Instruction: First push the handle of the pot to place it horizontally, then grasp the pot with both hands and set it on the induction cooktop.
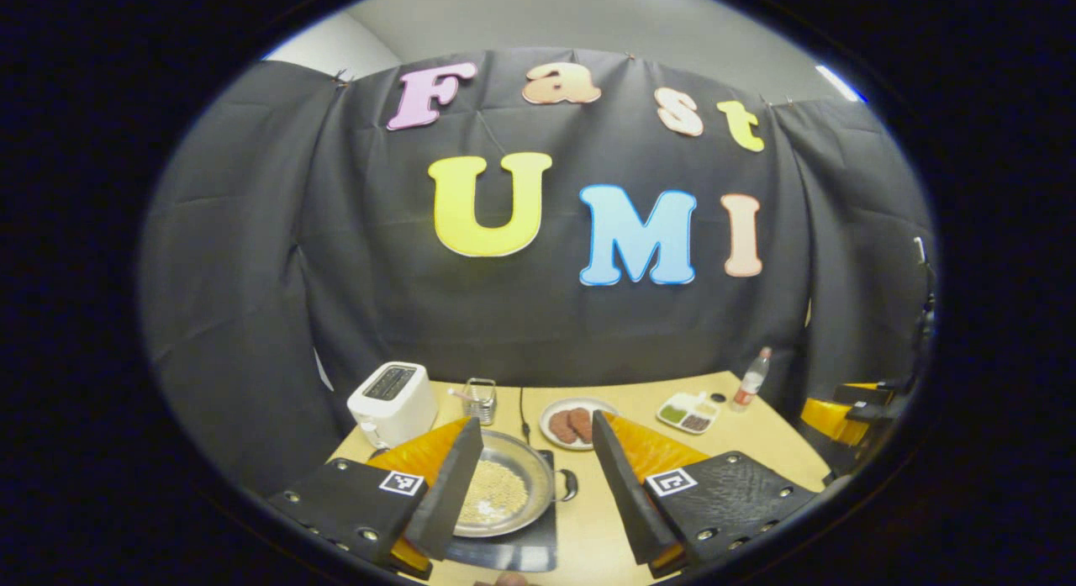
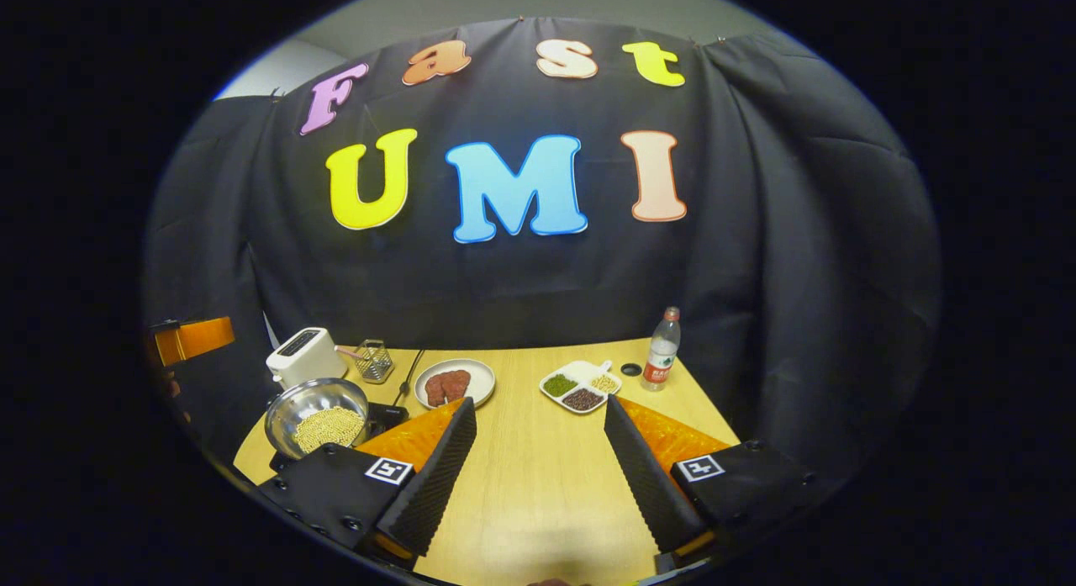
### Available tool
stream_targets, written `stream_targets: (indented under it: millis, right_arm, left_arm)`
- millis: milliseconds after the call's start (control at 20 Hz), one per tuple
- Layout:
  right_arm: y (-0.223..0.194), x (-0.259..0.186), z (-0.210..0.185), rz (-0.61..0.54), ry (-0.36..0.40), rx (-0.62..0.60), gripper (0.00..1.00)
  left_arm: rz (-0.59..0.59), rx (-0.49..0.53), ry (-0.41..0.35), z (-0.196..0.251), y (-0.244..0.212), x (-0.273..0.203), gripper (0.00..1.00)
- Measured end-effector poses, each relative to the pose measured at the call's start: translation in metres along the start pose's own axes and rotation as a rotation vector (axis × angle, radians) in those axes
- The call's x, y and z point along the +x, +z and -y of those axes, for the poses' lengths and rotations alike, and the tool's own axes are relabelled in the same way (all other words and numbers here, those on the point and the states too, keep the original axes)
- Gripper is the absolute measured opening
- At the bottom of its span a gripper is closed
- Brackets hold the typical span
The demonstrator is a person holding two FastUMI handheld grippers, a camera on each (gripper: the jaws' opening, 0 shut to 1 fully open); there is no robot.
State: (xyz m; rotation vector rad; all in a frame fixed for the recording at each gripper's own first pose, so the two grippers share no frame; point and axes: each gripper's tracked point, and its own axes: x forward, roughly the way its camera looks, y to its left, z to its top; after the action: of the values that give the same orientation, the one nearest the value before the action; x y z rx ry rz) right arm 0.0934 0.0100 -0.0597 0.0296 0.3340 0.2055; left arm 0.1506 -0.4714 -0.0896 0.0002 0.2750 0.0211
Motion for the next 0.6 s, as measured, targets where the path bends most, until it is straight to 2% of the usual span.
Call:
stream_targets:
  millis: [300, 400, 500, 600]
  right_arm:
    - [0.022, -0.045, 0.043, 0.123, 0.008, -0.021, 0.98]
    - [0.019, -0.058, 0.045, 0.149, 0.031, -0.009, 0.98]
    - [0.011, -0.069, 0.051, 0.166, 0.036, -0.005, 0.98]
    - [0.001, -0.076, 0.057, 0.173, 0.023, -0.020, 0.98]
  left_arm:
    - [0.157, -0.032, 0.075, 0.034, 0.027, -0.070, 0.78]
    - [0.181, -0.050, 0.084, 0.038, 0.024, -0.091, 0.80]
    - [0.209, -0.055, 0.086, 0.038, 0.018, -0.107, 0.77]
    - [0.214, -0.012, 0.081, 0.041, 0.008, -0.119, 0.79]
